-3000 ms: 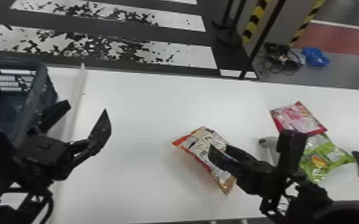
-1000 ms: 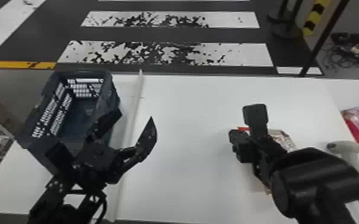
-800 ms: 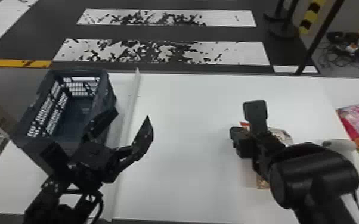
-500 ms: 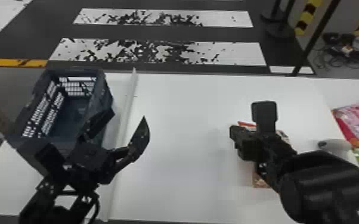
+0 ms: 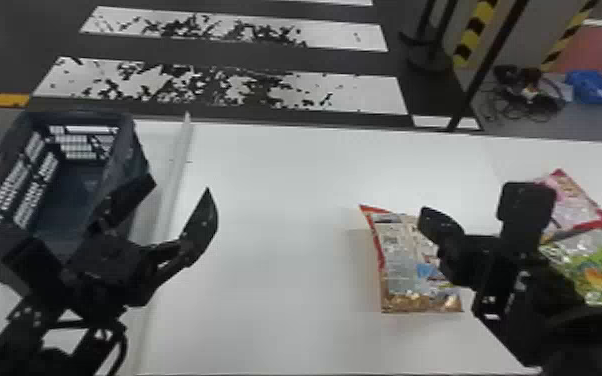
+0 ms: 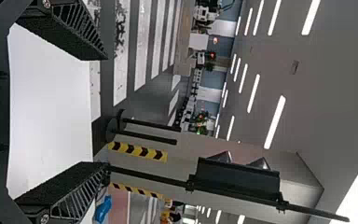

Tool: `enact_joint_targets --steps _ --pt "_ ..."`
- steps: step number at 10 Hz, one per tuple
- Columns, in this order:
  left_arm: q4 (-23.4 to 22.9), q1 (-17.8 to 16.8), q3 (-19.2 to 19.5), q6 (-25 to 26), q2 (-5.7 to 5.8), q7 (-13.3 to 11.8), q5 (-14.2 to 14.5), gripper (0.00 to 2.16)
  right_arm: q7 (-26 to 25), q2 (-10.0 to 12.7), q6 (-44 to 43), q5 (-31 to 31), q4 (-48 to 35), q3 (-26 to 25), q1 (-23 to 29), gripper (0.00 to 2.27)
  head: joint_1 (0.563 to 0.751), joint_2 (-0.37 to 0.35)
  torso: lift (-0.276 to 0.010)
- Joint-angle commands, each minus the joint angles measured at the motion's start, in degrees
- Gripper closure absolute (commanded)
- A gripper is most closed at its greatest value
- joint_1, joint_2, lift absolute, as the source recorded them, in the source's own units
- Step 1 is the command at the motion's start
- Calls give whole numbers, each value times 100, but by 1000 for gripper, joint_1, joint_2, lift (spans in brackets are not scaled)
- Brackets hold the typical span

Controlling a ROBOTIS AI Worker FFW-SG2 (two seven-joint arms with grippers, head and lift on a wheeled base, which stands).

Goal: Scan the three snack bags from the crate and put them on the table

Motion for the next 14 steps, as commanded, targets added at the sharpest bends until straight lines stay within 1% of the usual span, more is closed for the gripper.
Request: enact_joint_targets --steps 1,2,4,5,6,7,8,10,12,13,14 --pt "22 -32 -40 21 -10 48 -8 66 31 3 -669 -38 89 -165 439 2243 695 -139 -94" --pt "4 -41 -101 38 -18 136 -34 66 66 29 -967 -108 221 -174 589 2243 695 -161 -94" --pt "4 -50 -233 21 -27 312 -61 66 75 100 -1442 -108 493 2 712 2243 695 -173 -94" --pt "4 -50 -321 3 -36 541 -87 66 75 109 -1671 -108 660 134 729 2243 695 -172 -94" --pt "4 -41 -409 -15 -54 725 -114 66 75 170 -1846 -91 774 248 756 2243 695 -168 -94" --pt "4 -41 -523 -32 -62 875 -219 66 75 179 -2005 -47 924 327 756 2243 695 -154 -94" --pt "-5 -14 -620 -173 -62 1050 -395 66 93 179 -2216 -29 1108 345 756 2243 695 -145 -94" --pt "-49 100 -611 -296 -62 1103 -395 66 216 153 -2778 -11 1653 310 642 2243 695 -149 -94" --pt "-57 196 -550 -384 -62 1156 -360 66 277 135 -2919 15 2049 310 510 2243 695 -157 -94" --pt "-49 214 -550 -472 -62 1217 -351 66 277 126 -3024 103 2251 415 466 2243 695 -158 -94" --pt "-57 240 -532 -524 -54 1217 -342 66 277 126 -3217 156 2479 468 404 2243 695 -154 -94"
